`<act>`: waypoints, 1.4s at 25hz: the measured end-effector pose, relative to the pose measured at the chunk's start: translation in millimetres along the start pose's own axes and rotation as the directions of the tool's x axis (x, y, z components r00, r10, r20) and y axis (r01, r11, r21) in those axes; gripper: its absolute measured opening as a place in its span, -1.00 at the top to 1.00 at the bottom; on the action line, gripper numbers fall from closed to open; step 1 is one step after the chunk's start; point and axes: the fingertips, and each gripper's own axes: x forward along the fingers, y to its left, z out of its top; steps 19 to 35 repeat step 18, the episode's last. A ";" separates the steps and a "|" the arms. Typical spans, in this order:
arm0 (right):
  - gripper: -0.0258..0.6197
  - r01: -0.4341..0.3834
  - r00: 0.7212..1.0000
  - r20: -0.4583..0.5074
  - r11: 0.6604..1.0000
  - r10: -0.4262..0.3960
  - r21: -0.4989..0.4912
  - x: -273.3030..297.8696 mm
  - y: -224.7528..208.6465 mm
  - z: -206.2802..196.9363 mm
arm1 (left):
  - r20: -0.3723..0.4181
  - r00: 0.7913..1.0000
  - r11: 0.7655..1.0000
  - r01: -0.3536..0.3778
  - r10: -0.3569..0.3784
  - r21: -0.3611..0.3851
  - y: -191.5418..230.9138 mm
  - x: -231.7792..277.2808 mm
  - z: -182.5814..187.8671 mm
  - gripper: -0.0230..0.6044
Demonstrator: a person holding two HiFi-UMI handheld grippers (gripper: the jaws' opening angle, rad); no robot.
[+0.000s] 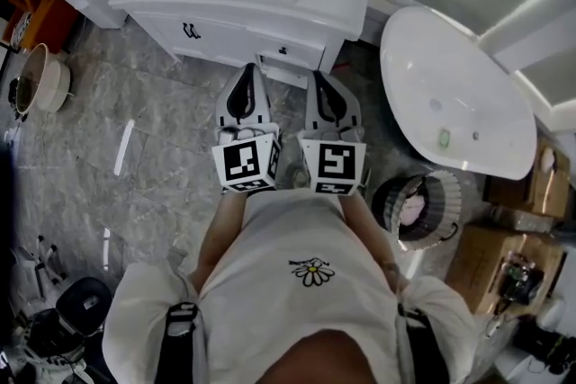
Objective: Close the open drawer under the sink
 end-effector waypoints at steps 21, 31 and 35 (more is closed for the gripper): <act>0.84 -0.015 1.000 0.009 1.000 0.014 0.010 17.6 17.3 2.4 | -0.004 1.000 1.000 -0.002 0.002 0.009 17.7 -1.0 4.6 0.86; 0.84 -0.015 1.000 0.009 1.000 0.014 0.010 17.6 17.3 2.4 | -0.004 1.000 1.000 -0.002 0.002 0.009 17.7 -1.0 4.6 0.86; 0.84 -0.015 1.000 0.009 1.000 0.014 0.010 17.6 17.3 2.4 | -0.004 1.000 1.000 -0.002 0.002 0.009 17.7 -1.0 4.6 0.86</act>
